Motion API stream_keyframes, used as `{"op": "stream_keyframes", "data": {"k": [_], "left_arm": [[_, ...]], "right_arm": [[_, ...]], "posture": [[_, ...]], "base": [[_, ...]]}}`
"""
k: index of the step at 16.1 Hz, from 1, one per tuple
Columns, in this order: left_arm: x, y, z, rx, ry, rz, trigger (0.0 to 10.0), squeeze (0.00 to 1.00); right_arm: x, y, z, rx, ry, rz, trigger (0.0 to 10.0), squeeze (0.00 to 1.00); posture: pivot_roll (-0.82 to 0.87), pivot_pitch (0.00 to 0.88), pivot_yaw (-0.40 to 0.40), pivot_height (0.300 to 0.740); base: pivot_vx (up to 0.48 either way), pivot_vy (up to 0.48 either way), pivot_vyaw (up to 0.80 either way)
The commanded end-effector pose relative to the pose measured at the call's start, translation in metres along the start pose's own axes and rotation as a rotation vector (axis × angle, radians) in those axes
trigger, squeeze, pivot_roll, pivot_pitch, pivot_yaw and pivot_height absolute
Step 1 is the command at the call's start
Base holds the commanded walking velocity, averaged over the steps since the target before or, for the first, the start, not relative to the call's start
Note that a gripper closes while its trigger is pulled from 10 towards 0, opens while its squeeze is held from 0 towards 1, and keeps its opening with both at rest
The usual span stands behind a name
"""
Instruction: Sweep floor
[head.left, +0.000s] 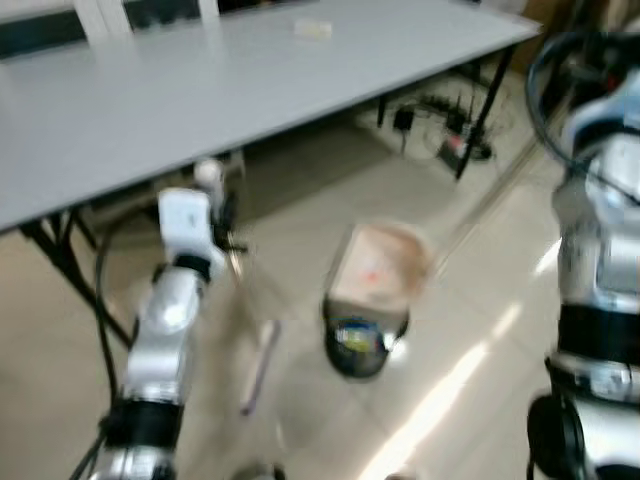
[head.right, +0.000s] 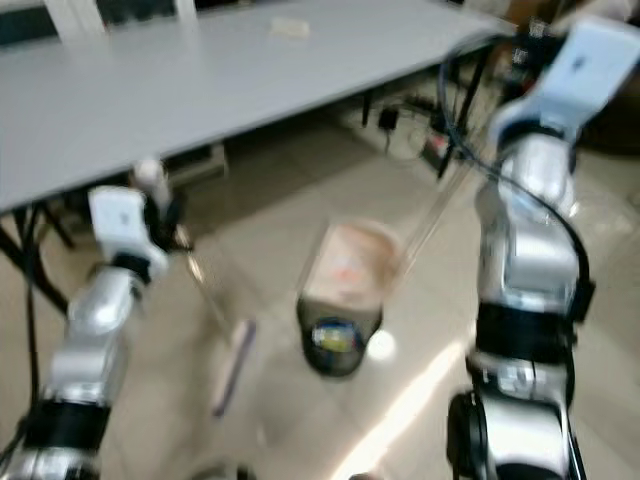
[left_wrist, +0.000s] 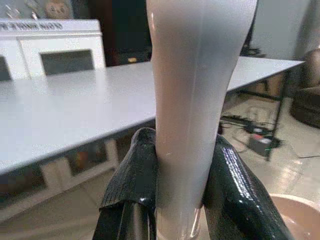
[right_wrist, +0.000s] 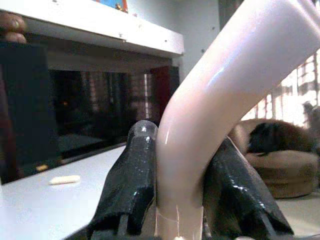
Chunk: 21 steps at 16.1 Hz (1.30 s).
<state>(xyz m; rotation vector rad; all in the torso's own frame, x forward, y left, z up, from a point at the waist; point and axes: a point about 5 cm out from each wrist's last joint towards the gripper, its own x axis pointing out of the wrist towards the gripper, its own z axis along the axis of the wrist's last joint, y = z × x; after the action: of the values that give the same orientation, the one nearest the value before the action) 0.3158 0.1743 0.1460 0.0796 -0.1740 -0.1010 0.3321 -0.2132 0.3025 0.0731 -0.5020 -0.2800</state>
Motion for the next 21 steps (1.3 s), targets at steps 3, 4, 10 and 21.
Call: {"op": "stream_keyframes", "data": {"k": [3,4,10,21], "left_arm": [[0.004,-0.003,0.012,0.01,-0.029,-0.025,10.0,0.0],[0.004,-0.001,0.012,-0.007,-0.018,-0.029,10.0,0.0],[-0.001,0.0,0.009,-0.01,0.014,-0.039,10.0,0.0],[-0.004,-0.002,0.01,-0.003,0.028,-0.052,10.0,0.0]], "right_arm": [[0.0,-0.009,0.005,0.011,-0.037,-0.052,10.0,0.0],[-0.001,-0.009,0.003,0.02,-0.033,-0.06,10.0,0.0],[-0.006,-0.011,-0.004,0.024,-0.031,-0.081,10.0,0.0],[-0.004,0.021,-0.013,-0.136,-0.217,0.132,10.0,0.0]], "posture": [[-0.05,0.062,0.02,0.74],[-0.04,0.066,0.036,0.74],[-0.03,0.076,0.064,0.74],[0.0,0.1,0.074,0.74]], "base": [[0.0,0.0,0.0],[0.0,0.0,0.0],[0.0,0.0,0.0],[0.0,0.0,0.0]]}}
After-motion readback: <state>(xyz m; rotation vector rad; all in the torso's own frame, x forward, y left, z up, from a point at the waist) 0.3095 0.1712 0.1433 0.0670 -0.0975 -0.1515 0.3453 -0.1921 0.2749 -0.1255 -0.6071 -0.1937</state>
